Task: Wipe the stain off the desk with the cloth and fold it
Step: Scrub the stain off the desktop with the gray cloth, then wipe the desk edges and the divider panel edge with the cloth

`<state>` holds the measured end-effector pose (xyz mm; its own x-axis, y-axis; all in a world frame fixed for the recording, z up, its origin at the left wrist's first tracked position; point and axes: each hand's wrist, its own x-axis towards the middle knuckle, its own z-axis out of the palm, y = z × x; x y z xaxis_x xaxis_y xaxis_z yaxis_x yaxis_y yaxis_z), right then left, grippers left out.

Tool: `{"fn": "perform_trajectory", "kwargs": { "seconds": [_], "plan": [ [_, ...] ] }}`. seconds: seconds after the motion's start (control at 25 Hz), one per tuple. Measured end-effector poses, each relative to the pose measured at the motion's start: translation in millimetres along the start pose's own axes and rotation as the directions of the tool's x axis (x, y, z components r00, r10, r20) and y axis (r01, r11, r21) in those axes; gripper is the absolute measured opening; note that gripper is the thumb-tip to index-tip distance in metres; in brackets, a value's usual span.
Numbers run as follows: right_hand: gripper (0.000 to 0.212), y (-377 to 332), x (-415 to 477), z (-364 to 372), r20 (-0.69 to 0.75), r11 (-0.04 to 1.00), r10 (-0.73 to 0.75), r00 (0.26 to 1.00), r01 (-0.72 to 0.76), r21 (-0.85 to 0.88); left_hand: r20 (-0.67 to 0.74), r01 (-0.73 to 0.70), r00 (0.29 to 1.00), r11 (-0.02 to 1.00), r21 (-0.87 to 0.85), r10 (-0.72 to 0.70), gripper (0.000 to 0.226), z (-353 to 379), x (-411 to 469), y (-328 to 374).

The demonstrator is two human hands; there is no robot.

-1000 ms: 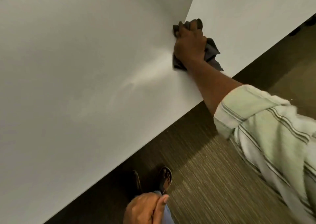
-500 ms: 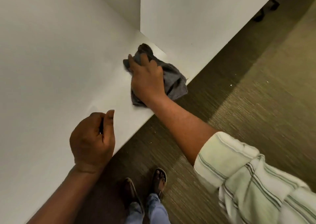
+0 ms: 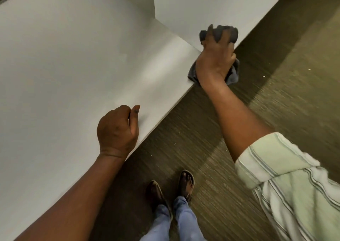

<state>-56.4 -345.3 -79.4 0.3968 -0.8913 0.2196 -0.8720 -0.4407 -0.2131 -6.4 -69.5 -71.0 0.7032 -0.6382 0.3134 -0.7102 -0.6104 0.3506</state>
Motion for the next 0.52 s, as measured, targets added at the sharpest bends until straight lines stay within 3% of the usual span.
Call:
{"fn": "perform_trajectory", "kwargs": {
  "seconds": [0.08, 0.24, 0.52],
  "plan": [
    [0.058, 32, -20, -6, -0.056, 0.982, 0.118, 0.991, -0.108, 0.155, 0.014, -0.028, 0.999, 0.999, 0.014, 0.028, 0.039, 4, -1, 1],
    [0.047, 67, -77, -1, -0.157, 0.906, 0.174, 0.972, -0.096, 0.412, 0.079, -0.045, 0.996, 0.999, 0.01, 0.044, 0.037, 2, 3, 6],
    [0.046, 52, -173, 30, -0.034, 0.629, 0.362, 0.932, -0.217, 0.746, 0.012, -0.095, 0.995, 0.992, -0.086, 0.096, 0.028, 20, 59, 64]
  ]
}}
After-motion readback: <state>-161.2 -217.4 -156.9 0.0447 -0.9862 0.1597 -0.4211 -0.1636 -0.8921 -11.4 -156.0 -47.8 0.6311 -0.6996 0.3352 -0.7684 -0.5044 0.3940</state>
